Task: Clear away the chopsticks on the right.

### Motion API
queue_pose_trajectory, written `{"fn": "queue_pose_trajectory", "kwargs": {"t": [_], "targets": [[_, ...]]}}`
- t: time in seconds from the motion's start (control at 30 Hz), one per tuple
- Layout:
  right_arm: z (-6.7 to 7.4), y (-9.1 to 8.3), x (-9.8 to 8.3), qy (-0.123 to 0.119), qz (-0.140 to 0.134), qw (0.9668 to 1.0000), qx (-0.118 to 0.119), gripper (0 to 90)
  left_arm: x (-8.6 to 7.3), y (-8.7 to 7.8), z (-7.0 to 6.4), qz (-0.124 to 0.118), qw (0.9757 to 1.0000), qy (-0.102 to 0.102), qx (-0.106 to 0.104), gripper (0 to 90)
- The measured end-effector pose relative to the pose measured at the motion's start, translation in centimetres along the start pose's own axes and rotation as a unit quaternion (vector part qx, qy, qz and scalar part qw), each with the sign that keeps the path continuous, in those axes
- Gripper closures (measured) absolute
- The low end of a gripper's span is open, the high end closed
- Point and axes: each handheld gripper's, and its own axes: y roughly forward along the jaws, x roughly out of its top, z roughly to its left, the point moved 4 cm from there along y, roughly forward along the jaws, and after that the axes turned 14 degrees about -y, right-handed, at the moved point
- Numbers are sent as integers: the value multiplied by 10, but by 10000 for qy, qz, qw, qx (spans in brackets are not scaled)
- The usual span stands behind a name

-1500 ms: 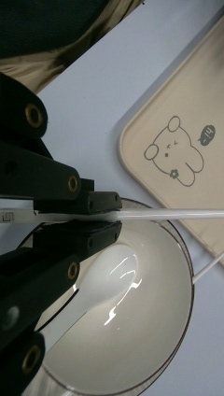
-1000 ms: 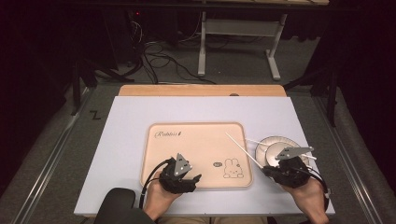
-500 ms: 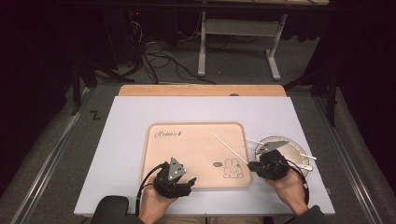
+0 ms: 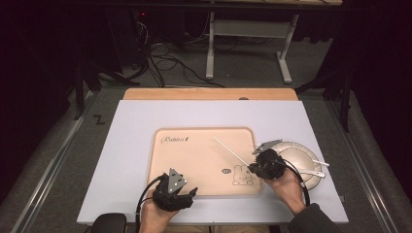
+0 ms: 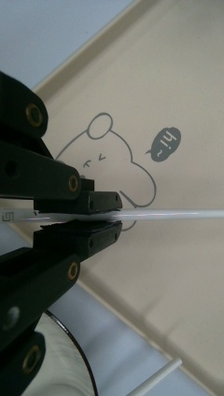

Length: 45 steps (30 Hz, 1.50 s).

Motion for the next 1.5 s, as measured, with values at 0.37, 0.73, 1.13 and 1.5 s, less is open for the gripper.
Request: {"fn": "queue_pose_trajectory", "kwargs": {"t": [0.37, 0.73, 1.13, 1.5], "targets": [[1, 18, 9, 7, 310, 9995, -41, 854, 1, -8, 5, -123, 9998, -63, 152, 345], [1, 29, 13, -1, 378, 9993, 1, 844, 1, -13, 8, -216, 9994, -114, 231, 345], [-2, 29, 13, -104, 483, 9985, -224, 836, 1, -14, 8, -226, 9994, -100, 235, 345], [-5, 30, 10, -143, 599, 9975, -359, 820, 2, -15, 8, -217, 9995, -96, 232, 345]]}}
